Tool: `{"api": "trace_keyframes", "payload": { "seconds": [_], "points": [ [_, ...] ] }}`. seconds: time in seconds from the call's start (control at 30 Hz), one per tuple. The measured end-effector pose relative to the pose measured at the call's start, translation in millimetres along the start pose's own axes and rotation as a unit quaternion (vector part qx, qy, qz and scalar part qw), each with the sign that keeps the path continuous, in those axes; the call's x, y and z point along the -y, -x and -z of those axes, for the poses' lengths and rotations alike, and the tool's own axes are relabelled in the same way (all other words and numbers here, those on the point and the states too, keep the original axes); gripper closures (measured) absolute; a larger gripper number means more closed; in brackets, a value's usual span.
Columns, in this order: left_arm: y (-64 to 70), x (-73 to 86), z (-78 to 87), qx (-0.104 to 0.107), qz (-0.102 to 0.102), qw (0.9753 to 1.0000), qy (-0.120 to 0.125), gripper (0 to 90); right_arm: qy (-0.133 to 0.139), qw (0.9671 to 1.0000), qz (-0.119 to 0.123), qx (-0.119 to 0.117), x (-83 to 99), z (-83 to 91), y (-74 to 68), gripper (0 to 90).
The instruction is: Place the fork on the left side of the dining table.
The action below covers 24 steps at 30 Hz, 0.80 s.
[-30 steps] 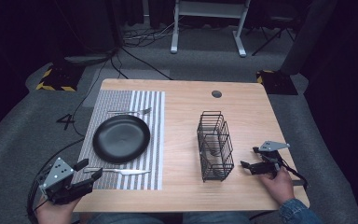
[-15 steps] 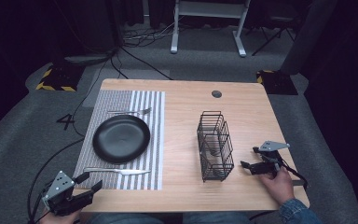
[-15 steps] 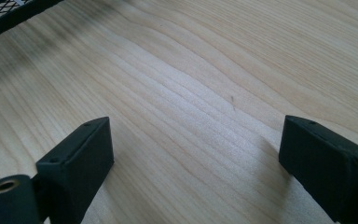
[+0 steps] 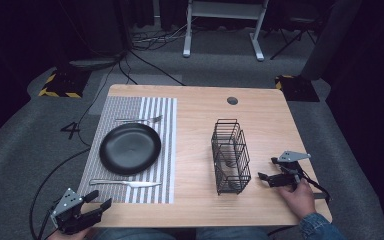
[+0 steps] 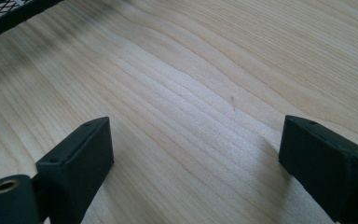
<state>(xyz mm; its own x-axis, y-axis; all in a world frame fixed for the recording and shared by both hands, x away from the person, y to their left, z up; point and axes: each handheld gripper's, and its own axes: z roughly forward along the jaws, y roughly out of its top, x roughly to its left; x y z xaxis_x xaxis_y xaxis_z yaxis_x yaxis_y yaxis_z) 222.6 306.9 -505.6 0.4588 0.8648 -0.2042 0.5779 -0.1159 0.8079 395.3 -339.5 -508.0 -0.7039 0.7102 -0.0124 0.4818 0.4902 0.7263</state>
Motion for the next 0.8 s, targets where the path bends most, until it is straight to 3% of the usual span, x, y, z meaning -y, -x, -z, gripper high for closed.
{"api": "trace_keyframes", "payload": {
  "seconds": [0.23, 0.47, 0.53, 0.63, 0.8],
  "points": [
    [-0.1, 7.8, -7.9, -0.015, -0.002, 0.9995, -0.027, 36.9, 0.000, 1.0000, 0.000, 0.000, 0.0, 0.0, 0.0, 10.0],
    [3.0, 13.6, -10.5, -0.025, -0.011, 0.9994, -0.022, 35.5, 0.000, 1.0000, 0.000, 0.000, 0.0, 0.0, 0.0, 10.0],
    [6.1, 15.1, -11.5, -0.035, -0.027, 0.9988, -0.023, 35.1, 0.000, 1.0000, 0.000, 0.000, 0.0, 0.0, 0.0, 10.0],
    [9.9, 20.5, -13.1, -0.045, -0.048, 0.9978, -0.009, 33.1, 0.000, 1.0000, 0.000, 0.000, 0.0, 0.0, 0.0, 10.0],
    [8.4, 31.8, -13.1, -0.040, -0.048, 0.9975, 0.031, 32.7, 0.000, 1.0000, 0.000, 0.000, 0.0, 0.0, 0.0, 10.0]
  ]
}}
